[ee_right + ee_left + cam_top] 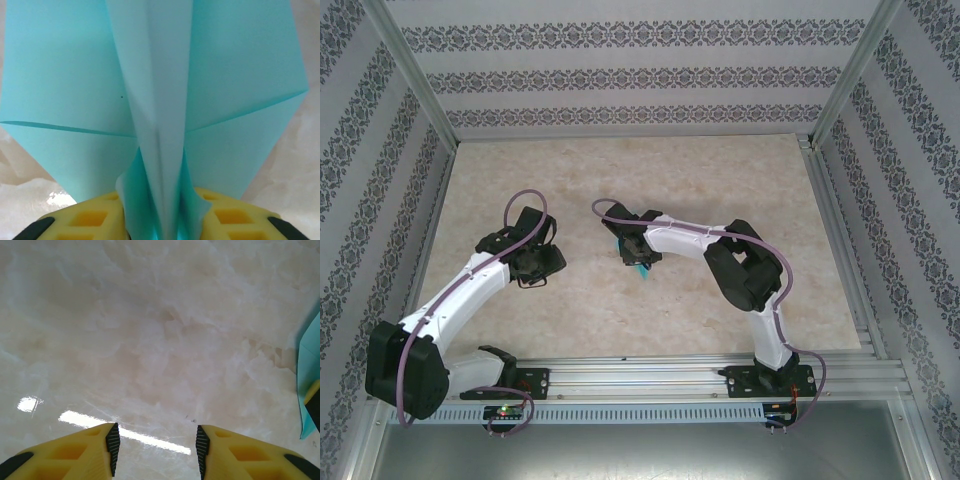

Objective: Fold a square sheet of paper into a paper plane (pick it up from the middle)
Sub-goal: Move a paper plane to the center of the table.

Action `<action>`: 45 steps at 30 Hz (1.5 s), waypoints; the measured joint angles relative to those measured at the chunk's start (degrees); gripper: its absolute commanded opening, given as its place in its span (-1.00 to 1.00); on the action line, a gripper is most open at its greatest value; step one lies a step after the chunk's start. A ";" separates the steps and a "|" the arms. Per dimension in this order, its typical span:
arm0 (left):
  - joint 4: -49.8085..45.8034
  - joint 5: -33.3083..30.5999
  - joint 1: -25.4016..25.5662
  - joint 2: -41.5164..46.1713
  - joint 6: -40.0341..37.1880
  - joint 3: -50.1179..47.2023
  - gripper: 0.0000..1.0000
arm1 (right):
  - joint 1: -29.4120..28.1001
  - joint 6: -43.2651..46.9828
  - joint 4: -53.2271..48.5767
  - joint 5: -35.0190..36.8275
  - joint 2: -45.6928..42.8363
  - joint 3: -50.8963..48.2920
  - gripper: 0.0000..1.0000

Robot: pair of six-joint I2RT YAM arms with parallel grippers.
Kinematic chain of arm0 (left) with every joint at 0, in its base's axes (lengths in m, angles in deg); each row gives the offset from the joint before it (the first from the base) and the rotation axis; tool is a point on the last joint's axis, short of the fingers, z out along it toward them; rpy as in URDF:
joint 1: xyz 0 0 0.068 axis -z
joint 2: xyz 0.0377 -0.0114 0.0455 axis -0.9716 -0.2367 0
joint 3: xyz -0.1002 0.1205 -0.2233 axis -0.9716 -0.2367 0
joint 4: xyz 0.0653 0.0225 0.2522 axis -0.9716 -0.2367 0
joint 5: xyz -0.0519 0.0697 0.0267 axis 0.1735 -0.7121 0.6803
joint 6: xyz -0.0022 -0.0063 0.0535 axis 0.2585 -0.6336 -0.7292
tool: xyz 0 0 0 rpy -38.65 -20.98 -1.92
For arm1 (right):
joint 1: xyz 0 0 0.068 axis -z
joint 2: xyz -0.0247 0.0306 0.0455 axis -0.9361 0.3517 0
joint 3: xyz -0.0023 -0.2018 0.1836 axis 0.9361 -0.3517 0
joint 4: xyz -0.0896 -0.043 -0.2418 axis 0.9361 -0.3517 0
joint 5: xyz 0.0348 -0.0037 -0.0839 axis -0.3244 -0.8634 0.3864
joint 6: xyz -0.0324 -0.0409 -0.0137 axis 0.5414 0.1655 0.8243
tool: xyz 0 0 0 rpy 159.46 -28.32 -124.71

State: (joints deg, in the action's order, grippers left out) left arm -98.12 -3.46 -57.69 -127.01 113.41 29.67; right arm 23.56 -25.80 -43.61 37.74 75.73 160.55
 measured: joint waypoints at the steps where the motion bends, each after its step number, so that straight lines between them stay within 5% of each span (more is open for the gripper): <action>1: 0.02 0.02 0.00 -0.11 0.00 0.00 -0.04 | 0.02 -0.37 0.00 0.00 0.07 0.04 -0.19; 29: 0.22 1.95 0.00 -0.42 -0.02 -0.13 -0.03 | 0.74 -4.96 -0.22 -1.53 -2.34 -0.48 0.08; 39: 0.46 2.14 -0.04 -0.42 -0.70 -0.13 0.11 | 0.72 -4.68 -0.96 -0.46 -13.51 -2.80 0.22; 45: 0.92 1.20 -0.26 1.16 -2.12 -0.13 0.39 | 0.20 -2.03 0.09 9.46 -31.69 -12.35 0.48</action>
State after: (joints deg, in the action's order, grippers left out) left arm -97.20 -2.26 -57.96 -125.85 111.29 29.54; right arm 23.76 -27.84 -43.52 47.21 44.04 148.20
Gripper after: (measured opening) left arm 0.647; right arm 0.704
